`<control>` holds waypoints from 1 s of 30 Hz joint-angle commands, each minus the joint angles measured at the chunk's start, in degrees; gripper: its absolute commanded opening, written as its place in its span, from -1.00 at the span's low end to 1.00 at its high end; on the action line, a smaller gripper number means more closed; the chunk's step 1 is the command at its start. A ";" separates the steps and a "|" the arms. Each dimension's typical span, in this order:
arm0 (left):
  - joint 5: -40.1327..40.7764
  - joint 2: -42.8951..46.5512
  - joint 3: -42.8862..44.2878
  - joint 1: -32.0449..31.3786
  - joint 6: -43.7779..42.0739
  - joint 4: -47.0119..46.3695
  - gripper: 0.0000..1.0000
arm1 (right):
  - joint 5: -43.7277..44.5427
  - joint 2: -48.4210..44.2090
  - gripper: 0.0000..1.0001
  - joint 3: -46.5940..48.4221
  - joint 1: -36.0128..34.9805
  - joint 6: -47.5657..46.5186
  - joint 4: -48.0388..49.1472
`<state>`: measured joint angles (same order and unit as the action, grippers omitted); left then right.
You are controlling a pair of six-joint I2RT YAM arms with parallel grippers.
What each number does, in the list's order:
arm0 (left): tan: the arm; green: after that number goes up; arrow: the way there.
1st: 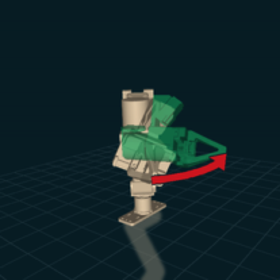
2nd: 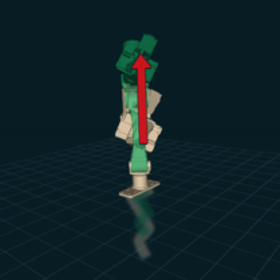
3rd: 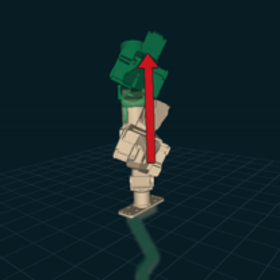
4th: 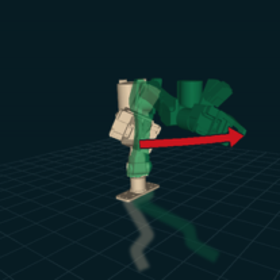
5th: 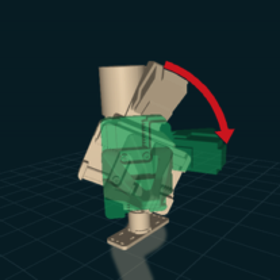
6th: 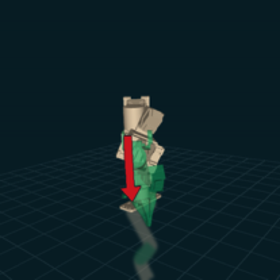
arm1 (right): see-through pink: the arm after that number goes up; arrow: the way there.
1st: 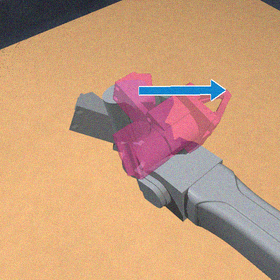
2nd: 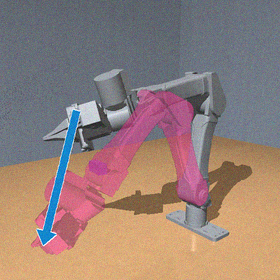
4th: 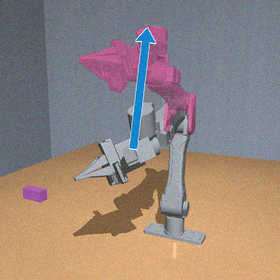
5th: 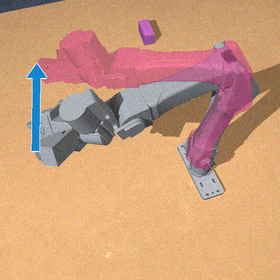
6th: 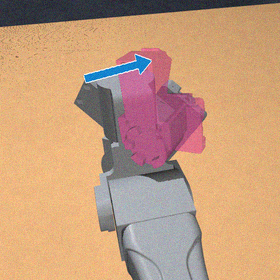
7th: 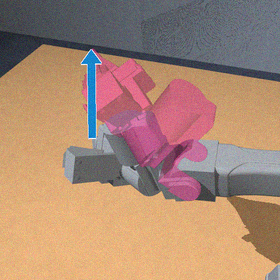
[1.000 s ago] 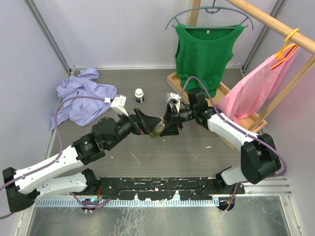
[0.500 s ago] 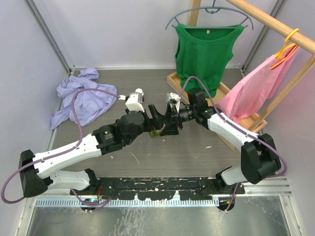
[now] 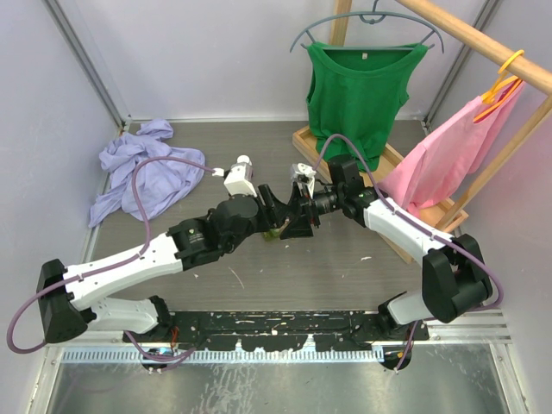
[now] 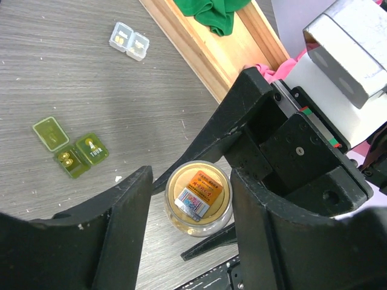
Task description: Sort the pills into containers
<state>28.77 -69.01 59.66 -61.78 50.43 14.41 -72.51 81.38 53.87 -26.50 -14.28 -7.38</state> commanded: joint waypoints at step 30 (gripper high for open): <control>-70.96 0.19 -23.46 24.79 -24.69 -55.59 -0.82 | -3.86 -0.98 -0.98 2.04 0.00 1.19 3.18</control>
<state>-23.64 -66.30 35.29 -40.10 34.26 -33.71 -71.85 81.45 53.89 -26.41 -13.19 -7.38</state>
